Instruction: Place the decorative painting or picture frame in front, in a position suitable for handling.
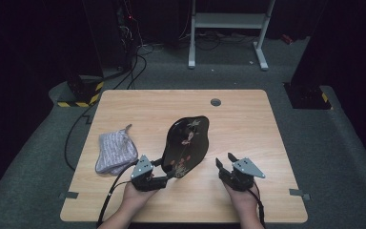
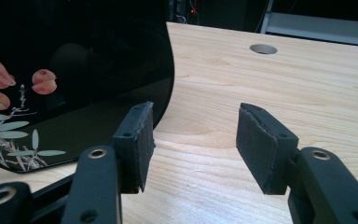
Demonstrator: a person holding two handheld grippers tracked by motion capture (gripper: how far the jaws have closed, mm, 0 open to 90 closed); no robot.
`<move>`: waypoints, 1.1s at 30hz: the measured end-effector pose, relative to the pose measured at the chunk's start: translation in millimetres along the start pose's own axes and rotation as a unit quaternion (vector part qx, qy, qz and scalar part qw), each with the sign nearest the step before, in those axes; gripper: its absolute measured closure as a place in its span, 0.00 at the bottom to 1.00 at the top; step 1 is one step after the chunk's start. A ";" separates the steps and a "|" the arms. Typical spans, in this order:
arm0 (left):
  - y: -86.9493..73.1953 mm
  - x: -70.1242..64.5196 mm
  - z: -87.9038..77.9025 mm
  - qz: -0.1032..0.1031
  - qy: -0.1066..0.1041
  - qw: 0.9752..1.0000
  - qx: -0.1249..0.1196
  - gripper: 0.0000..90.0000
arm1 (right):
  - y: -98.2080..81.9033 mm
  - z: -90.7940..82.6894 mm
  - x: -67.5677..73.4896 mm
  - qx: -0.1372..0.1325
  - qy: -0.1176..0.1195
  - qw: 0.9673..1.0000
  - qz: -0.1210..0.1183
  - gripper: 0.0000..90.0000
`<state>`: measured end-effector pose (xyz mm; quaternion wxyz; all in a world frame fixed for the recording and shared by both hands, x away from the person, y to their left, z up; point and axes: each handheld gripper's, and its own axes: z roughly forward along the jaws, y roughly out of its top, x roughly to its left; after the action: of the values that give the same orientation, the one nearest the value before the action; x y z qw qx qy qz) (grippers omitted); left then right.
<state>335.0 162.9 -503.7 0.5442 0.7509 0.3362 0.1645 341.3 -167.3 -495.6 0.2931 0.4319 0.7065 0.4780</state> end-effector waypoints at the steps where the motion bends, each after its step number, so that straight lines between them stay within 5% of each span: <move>1: 0.1 -0.1 0.0 -0.003 -0.001 1.000 0.000 0.38 | 0.2 0.2 0.9 0.002 0.000 1.000 -0.002 0.51; 14: 0.3 1.2 -2.7 -0.010 0.013 1.000 0.000 0.35 | 2.1 0.5 -1.1 0.011 0.025 1.000 0.012 0.52; 33: -0.9 12.8 -6.0 -0.011 0.036 0.999 -0.007 0.36 | 2.5 0.2 -4.6 0.053 0.028 0.998 -0.015 0.37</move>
<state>340.2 176.0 -503.9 0.5390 0.7368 0.3625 0.1877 344.4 -170.9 -493.3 0.2570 0.4225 0.7451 0.4475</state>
